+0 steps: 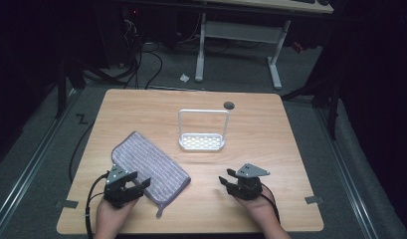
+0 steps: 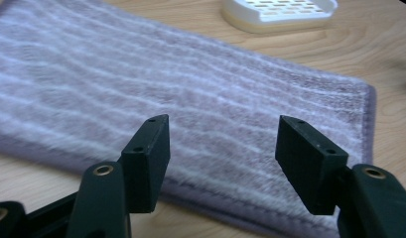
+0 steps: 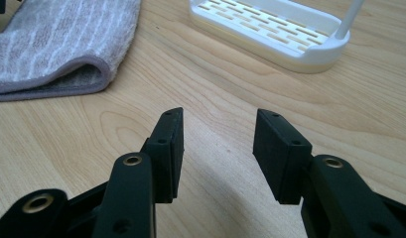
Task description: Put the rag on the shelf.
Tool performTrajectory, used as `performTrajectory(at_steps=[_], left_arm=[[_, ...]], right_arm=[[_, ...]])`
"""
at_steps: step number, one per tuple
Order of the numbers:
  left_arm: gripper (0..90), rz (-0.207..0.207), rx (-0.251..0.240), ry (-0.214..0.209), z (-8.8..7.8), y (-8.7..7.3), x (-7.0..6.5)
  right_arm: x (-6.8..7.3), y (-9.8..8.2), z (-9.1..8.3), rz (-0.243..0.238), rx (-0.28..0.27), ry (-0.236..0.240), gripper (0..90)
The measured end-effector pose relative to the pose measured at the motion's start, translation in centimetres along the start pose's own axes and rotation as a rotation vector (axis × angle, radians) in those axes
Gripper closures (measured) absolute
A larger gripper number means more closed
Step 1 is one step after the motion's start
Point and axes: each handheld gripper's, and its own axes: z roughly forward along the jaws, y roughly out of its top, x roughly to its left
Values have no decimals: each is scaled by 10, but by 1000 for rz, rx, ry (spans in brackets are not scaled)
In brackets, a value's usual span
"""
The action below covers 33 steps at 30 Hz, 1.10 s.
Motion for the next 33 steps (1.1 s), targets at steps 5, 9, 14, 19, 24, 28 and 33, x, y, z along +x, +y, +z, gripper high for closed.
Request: performTrajectory(at_steps=[5, 9, 14, 19, 24, 28, 33], left_arm=[[396, 27, 29, -34, 11, 4, -12], [816, 105, 123, -12, 24, -1, -23], [872, 119, 125, -25, 24, -3, -27], [872, 147, 130, -102, 24, -9, -43], [872, 206, 159, -232, 29, -16, -76], [871, 263, 181, -303, 32, -20, -100], [835, 320, 207, -403, 34, -24, -124]], right_arm=[[-1, -2, -2, 28, 2, 1, 556], [0, -4, -3, 35, 8, 9, 557], [3, -1, 3, 36, 14, 26, 567], [7, 1, 5, 27, 9, 40, 572], [11, 5, 5, 27, -5, 55, 579], [13, 6, 4, 24, -11, 59, 583], [20, 8, 5, 15, -17, 75, 594]])
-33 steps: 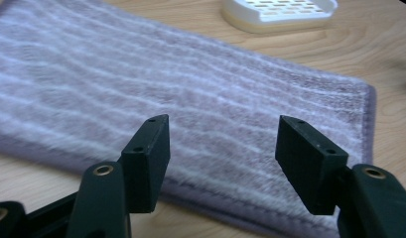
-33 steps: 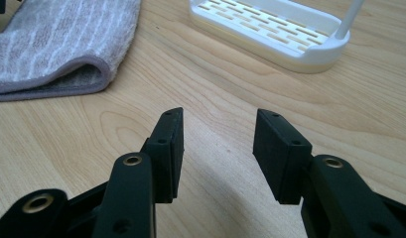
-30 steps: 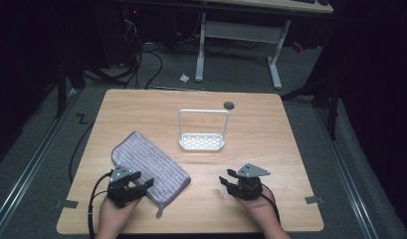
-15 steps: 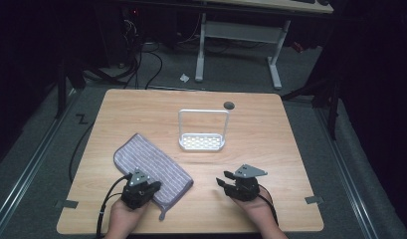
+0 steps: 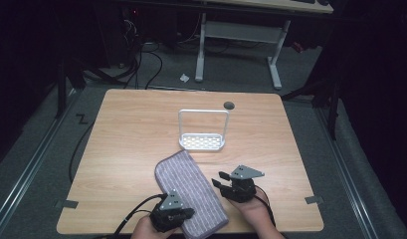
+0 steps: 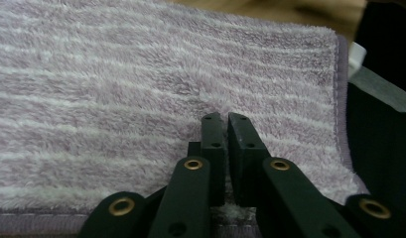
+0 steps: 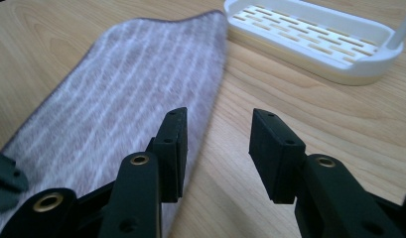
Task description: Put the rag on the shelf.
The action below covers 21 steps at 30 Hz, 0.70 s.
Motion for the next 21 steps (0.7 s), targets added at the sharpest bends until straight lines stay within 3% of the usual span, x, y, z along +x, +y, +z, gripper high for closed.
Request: performTrajectory(at_steps=[3, 5, 7, 8, 9, 10, 11, 12, 14, 15, 16, 17, 18, 21], left_arm=[[784, -19, -5, -31, -3, 1, 2], [679, -30, -36, 0, -15, 0, 9], [642, -56, -63, 42, -25, -2, 19], [641, -56, -63, 42, -25, -2, 19], [641, -77, -77, 75, -31, -4, 28], [669, -119, -90, 98, -34, -7, 41], [678, -119, -90, 98, -34, -7, 41], [678, -149, -90, 113, -34, -7, 48], [710, -149, -78, 127, -32, -6, 53], [710, -147, -67, 137, -31, -6, 55], [737, -145, -57, 146, -30, -6, 56], [737, -151, -57, 142, -30, -7, 58], [742, -224, -94, 123, -27, -8, 55], [743, -258, -110, 118, -26, -7, 54]], right_arm=[[2, 1, 1, -4, -3, 5, 604], [7, 6, 7, -5, -9, 27, 631], [9, 11, 14, -13, -7, 29, 646], [9, 11, 14, -13, -7, 29, 646], [10, 14, 19, -22, 5, 29, 661], [12, 23, 33, -66, 34, 28, 749], [12, 25, 38, -73, 51, 34, 775], [12, 25, 38, -73, 51, 34, 775], [10, 31, 60, -79, 131, 47, 871], [10, 31, 60, -79, 131, 47, 871], [11, 28, 66, -95, 179, 40, 887], [11, 28, 66, -95, 179, 40, 887], [12, 24, 65, -98, 181, 44, 891], [19, 10, 46, -107, 184, 55, 889]])
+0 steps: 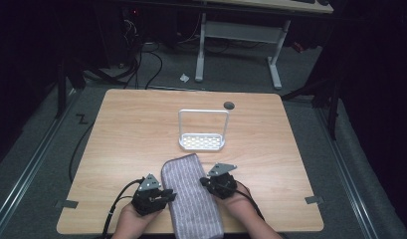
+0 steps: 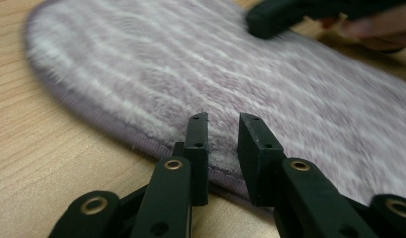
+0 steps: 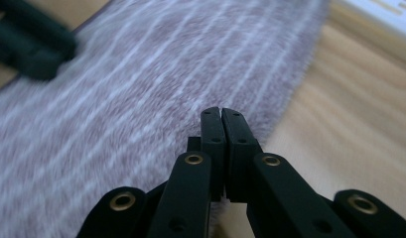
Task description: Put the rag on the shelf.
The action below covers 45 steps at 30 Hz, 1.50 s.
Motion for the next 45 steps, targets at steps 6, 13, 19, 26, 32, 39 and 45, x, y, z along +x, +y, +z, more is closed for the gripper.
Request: performTrajectory(at_steps=[6, 13, 19, 26, 32, 39, 45], left_arm=[[727, 107, 42, -15, 4, 2, -1], [613, 113, 21, -107, 2, 4, -18], [479, 71, -71, 75, 2, 18, 5], [444, 72, -39, 163, 26, 27, 17], [445, 66, -21, 174, 45, 41, 19], [507, 46, -30, 187, 47, 42, 17], [612, 62, -21, 180, 48, 42, 14]], right_arm=[[12, -26, -27, -3, -2, 0, 874], [8, -34, -52, 49, -77, -16, 827], [4, -34, -48, 50, -82, -20, 770], [3, -34, -50, 49, -111, -28, 716], [-1, -35, -52, 73, -123, -43, 682], [-3, -33, -49, 102, -131, -65, 624], [-6, -16, -39, 166, -148, -94, 596]])
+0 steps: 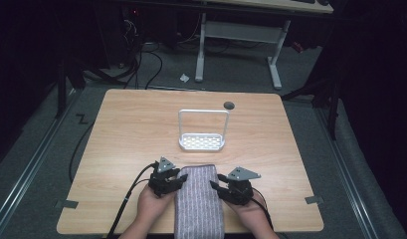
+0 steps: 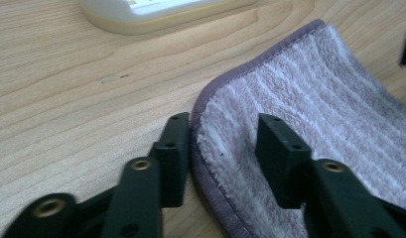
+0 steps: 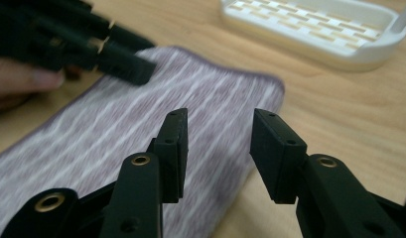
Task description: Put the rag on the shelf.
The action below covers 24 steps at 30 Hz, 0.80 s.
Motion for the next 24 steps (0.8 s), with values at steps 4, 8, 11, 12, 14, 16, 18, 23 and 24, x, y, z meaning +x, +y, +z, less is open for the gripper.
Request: performTrajectory(at_steps=[4, 8, 11, 12, 14, 16, 18, 23, 24], left_arm=[[710, -9, 7, -31, 0, 0, 2], [757, -27, 8, -50, 0, 0, 4], [762, -36, 11, -57, 0, 0, 5], [762, -37, 9, -56, -1, -1, 5], [763, -38, 8, -53, -1, -1, 5], [764, -37, 10, -49, -3, -2, 5], [763, -29, 7, -34, -5, -4, 4], [762, -16, 5, -12, -5, -4, 2], [760, -20, 6, -18, -5, -4, 2]], right_arm=[[-6, 14, 17, 30, 8, -65, 631], [-17, 17, 43, 78, 66, -121, 646], [-20, 13, 46, 89, 79, -128, 654], [-20, 12, 46, 105, 81, -111, 656], [-20, 11, 45, 99, 80, -108, 655], [-18, 10, 46, 98, 84, -93, 650], [-16, 9, 46, 101, 79, -85, 646], [-8, 5, 43, 70, 72, -84, 659], [-5, 4, 43, 57, 74, -87, 673]])
